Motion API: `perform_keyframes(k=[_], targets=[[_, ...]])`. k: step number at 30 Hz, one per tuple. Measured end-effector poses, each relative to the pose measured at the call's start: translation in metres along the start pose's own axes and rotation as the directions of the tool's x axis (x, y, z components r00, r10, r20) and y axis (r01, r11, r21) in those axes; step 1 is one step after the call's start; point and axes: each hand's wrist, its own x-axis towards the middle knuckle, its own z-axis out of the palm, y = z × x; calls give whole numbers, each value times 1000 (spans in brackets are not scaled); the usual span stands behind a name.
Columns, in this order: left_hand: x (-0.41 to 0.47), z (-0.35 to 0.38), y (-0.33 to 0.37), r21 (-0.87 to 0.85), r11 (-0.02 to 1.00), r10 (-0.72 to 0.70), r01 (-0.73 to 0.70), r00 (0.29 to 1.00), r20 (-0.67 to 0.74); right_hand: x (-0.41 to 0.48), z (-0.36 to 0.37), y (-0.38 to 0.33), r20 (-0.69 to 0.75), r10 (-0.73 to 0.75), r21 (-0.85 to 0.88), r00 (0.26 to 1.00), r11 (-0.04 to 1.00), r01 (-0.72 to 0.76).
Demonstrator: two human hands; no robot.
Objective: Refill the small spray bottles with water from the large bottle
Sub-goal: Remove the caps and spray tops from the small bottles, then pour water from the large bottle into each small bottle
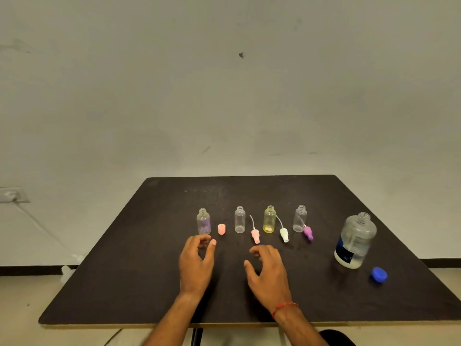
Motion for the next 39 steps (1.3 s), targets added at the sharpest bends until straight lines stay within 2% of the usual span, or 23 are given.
perform_keyframes(k=[7, 17, 24, 29, 33, 39], targets=[[-31, 41, 31, -7, 996, 91, -90, 986, 139, -9, -50, 24, -17, 152, 22, 988, 988, -152], [-53, 113, 70, -108, 991, 102, -78, 964, 244, -2, -114, 55, -230, 252, 141, 940, 964, -224], [-49, 153, 84, -189, 981, 16, 35, 964, 264, 6, -142, 70, -454, 257, 186, 853, 964, -191], [-39, 178, 89, -134, 990, 2, 33, 967, 254, 13, -153, 83, -544, 296, 171, 785, 955, -242], [-30, 198, 92, -91, 995, -9, 33, 968, 251, 21, -158, 95, -554, 330, 147, 764, 942, -301], [-12, 228, 96, 14, 996, -88, 87, 965, 249, 34, -164, 111, -445, 404, 168, 799, 914, -369]])
